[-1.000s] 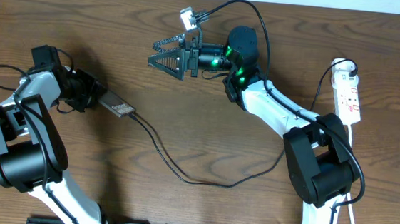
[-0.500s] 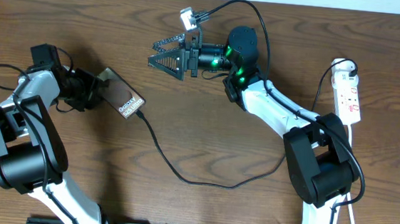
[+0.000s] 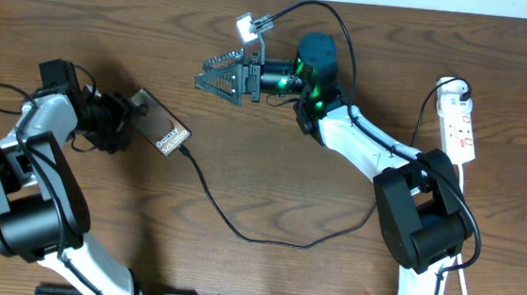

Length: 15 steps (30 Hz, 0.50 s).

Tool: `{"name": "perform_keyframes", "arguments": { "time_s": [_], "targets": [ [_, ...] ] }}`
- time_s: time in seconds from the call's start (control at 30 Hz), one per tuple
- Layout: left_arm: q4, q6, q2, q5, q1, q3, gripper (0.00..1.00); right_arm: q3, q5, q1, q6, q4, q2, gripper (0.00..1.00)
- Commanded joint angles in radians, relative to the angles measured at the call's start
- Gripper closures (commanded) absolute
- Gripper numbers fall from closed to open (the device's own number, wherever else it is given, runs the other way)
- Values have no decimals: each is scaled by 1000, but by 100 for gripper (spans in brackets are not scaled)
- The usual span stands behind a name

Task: Plug charger to phone and switch on socket
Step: 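Release the phone and move the right arm toward the power strip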

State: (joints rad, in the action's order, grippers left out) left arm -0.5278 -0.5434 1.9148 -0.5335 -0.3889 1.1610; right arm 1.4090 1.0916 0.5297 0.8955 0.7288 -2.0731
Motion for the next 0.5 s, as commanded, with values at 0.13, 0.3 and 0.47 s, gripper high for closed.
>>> {"name": "perform_keyframes", "arguments": {
  "time_s": [0.13,0.3,0.47],
  "targets": [
    [-64,269,-240,128,48,-40,13,36,-140,-13,-171,-393,5,1],
    [-138,327,-402,137,135,7,12,151,-370,-16,-368,-901,5,1],
    [-283,333,-462,285,327,175,12,404,-660,-75,-473,-1416,5,1]
  ]
}}
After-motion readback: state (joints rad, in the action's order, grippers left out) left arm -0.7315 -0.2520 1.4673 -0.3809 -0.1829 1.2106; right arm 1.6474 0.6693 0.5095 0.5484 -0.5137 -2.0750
